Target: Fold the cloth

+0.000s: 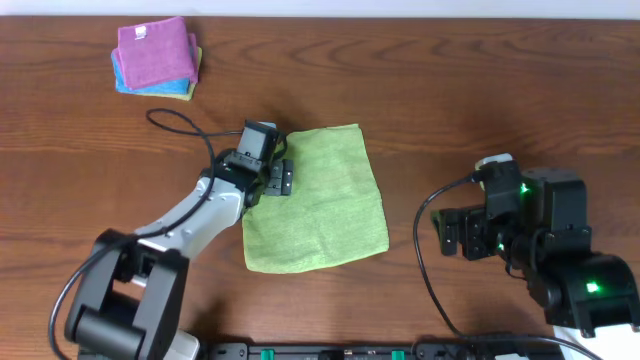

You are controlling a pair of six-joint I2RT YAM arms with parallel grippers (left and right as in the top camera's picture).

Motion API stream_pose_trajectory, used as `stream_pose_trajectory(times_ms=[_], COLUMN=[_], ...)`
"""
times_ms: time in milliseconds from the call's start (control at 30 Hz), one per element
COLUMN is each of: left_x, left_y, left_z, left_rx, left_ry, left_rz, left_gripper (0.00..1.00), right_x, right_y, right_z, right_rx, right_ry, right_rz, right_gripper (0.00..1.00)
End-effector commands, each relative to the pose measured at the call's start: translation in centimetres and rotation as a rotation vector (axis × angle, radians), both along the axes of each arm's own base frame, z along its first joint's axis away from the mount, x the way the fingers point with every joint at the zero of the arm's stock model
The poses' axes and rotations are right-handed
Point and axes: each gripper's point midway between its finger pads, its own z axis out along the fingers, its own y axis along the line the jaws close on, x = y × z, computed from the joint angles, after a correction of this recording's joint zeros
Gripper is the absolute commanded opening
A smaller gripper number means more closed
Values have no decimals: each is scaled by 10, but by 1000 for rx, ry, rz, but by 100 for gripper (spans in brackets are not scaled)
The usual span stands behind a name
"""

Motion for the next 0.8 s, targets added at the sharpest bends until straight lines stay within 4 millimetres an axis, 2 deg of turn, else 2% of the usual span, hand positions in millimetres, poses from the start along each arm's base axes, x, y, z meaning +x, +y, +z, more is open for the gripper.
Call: stream_pose_trajectory(times_ms=[0,167,367,533,767], left_x=[14,19,31,33,33], left_y=[6,8,12,17,17], left_z=[5,0,7,8,7], left_rx=[57,89,92,92,87], left_ry=[-44,-57,-112,-117,-110], left_rz=[9,2,23,33,32], left_gripper=[90,85,78,64,55], right_x=[-1,-3,-5,-6,-6], right_y=[0,3,5,5,5], right_z=[0,0,-1,-2,-1], right_rx=[24,38,55,55,55], right_ry=[10,21,32,37,36], right_rz=[-18,-8,-7,-7,-7], right_gripper=[99,98,98,97,96])
